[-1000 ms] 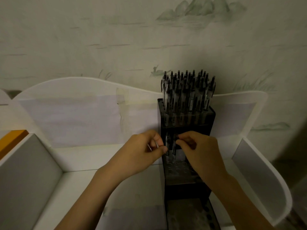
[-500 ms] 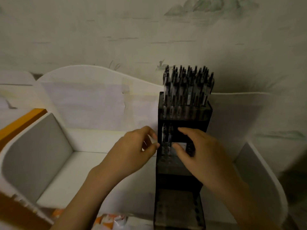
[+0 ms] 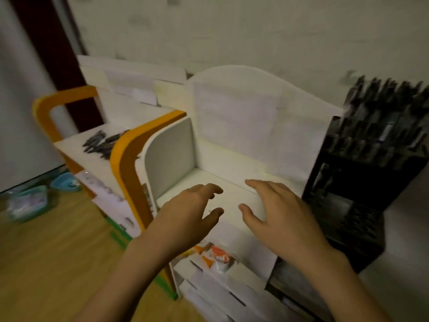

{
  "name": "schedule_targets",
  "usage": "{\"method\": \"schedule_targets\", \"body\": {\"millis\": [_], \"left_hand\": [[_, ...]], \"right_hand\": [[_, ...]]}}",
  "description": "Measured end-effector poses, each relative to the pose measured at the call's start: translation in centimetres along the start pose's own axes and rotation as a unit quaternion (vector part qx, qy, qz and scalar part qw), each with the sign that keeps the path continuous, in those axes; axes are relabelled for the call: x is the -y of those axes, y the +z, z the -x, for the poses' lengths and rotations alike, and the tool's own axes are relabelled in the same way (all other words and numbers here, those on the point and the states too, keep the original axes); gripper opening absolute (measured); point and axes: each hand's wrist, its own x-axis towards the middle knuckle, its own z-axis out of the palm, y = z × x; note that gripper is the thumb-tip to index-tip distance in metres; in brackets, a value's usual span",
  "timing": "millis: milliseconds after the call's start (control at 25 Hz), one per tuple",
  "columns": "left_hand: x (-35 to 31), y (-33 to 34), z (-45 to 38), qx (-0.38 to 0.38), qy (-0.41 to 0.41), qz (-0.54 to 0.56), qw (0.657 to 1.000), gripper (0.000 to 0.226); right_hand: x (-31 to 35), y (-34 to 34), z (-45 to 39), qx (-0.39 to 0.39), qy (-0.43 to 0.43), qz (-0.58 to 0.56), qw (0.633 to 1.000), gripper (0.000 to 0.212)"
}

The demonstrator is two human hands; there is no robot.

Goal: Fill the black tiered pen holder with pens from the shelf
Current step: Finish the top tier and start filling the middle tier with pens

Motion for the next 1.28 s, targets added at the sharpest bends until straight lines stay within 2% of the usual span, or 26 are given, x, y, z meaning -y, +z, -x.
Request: {"method": "schedule_targets", "body": {"millis": [240, 480, 560, 760, 920, 1280], "left_hand": [[8.5, -4.0, 5.6, -0.037, -0.09, -0.027, 0.995, 0.044], [20.1, -9.4, 9.6, -0.076, -0.138, -0.046, 0.986, 0.049], [24.5, -11.5, 10.6, -0.089, -0.143, -0.049, 0.984, 0.05], [34.1, -15.8, 12.2, -0.1, -0.135, -0.037, 0.985, 0.052], [40.8, -17.8, 11.8, -0.092, -0.113, -0.031, 0.989, 0.053], [50.0, -17.6, 2.8, -0.081, -0.053, 0.025, 0.995, 0.052]], "right_hand": [[8.8, 6.9, -3.9, 0.077, -0.101, -0.002, 0.992, 0.053], [19.8, 13.0, -9.1, 0.072, -0.171, -0.017, 0.982, 0.04], [24.0, 15.4, -10.9, 0.075, -0.181, -0.015, 0.98, 0.041], [32.4, 20.9, -15.2, 0.071, -0.177, 0.003, 0.982, 0.046], [36.8, 24.2, -18.1, 0.08, -0.154, 0.008, 0.985, 0.048], [37.5, 29.1, -27.3, 0.049, -0.078, 0.036, 0.995, 0.053]]}}
